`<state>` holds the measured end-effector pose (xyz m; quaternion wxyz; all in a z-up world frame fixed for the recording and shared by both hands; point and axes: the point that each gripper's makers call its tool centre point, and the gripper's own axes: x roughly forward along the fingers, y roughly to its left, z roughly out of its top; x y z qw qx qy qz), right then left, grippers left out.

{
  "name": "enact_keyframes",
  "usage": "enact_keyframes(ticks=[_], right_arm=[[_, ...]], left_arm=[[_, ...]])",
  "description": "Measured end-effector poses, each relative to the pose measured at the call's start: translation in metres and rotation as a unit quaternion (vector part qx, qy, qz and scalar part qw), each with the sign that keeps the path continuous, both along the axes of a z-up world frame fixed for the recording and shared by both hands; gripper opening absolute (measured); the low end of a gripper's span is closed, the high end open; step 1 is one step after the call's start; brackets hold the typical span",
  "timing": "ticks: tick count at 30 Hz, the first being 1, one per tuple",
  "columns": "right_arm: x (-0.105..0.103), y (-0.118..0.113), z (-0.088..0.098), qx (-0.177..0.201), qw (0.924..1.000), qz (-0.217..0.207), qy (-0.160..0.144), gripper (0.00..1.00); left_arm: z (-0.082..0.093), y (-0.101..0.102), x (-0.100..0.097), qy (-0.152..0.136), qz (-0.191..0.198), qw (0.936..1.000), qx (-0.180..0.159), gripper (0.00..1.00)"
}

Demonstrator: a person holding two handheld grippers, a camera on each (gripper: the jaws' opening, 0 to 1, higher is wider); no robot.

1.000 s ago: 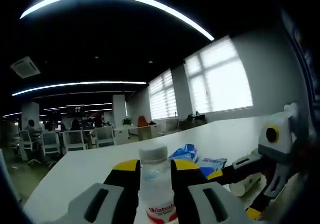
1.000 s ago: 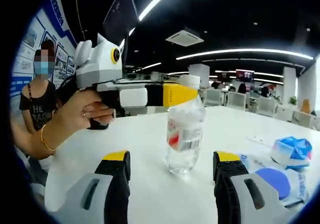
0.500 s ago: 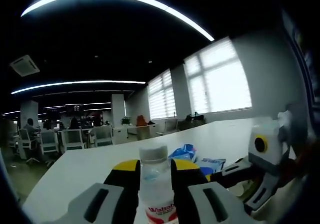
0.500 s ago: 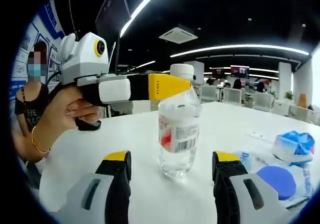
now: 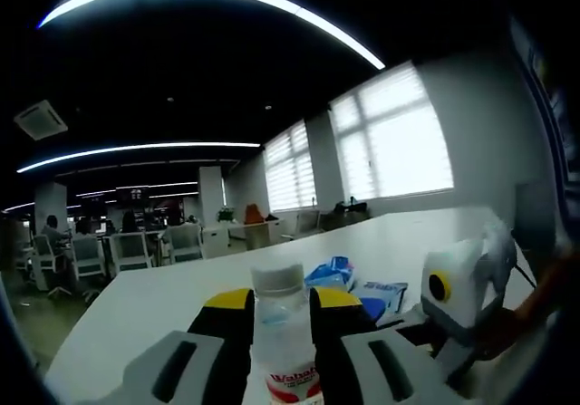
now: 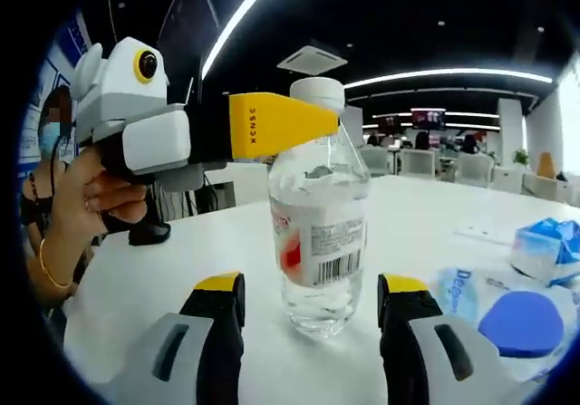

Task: Arrange the tabletop items into an orderly group along one side of the table until the central work area is clear of visible clutter.

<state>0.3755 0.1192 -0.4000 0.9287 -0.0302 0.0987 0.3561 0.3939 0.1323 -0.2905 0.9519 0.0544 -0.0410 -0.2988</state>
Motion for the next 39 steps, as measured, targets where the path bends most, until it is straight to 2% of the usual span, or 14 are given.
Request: enact_keyframes(ticks=[15, 19, 26, 28, 31, 39], right_arm=[[0.014, 0.006, -0.009, -0.014, 0.9998, -0.010, -0.004, 0.54], [0.017, 0.010, -0.011, -0.006, 0.9999, -0.010, 0.000, 0.47], [0.020, 0.012, -0.014, -0.004, 0.9999, -0.009, 0.005, 0.48], [0.021, 0.011, -0.013, -0.005, 0.9999, -0.012, 0.001, 0.47], [0.022, 0.013, -0.008, -0.009, 0.9996, -0.011, -0.023, 0.43], [0.022, 0.013, -0.008, -0.005, 0.9996, -0.005, -0.026, 0.42]], left_arm=[[0.000, 0.000, 0.000, 0.000, 0.000, 1.0000, -0.007, 0.23], [0.000, 0.000, 0.000, 0.000, -0.002, 1.0000, -0.006, 0.23], [0.000, 0.000, 0.000, -0.001, -0.003, 1.0000, -0.005, 0.23], [0.000, 0.000, 0.000, -0.001, -0.003, 1.0000, -0.005, 0.23], [0.000, -0.001, 0.000, -0.001, -0.004, 1.0000, -0.005, 0.23], [0.000, -0.002, 0.002, -0.002, -0.015, 0.9999, 0.004, 0.25]])
